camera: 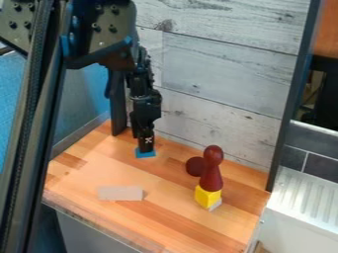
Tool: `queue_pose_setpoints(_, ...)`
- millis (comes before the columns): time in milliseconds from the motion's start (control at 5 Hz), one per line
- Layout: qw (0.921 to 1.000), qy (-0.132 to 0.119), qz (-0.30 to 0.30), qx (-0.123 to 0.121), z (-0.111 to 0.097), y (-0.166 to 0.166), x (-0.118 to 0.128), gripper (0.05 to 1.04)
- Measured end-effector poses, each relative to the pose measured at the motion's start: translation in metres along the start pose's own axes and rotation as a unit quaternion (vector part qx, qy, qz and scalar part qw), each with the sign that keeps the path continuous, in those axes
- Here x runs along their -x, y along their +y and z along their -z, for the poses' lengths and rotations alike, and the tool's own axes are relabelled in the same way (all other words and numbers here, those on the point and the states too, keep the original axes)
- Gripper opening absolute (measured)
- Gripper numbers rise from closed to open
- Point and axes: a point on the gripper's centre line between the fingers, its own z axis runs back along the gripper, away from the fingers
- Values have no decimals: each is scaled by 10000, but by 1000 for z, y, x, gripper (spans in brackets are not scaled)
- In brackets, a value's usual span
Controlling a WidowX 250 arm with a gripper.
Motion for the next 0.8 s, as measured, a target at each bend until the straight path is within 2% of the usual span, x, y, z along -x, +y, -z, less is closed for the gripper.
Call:
queue_pose_setpoints(200, 9994, -21, 7, -337, 0, 4, -14, 1000)
queue_pose_setpoints(600, 9986, 52, -142, -501, -7, 10, -17, 1000)
queue_pose_setpoints(800, 9993, 164, -207, -266, 6, 5, -14, 1000)
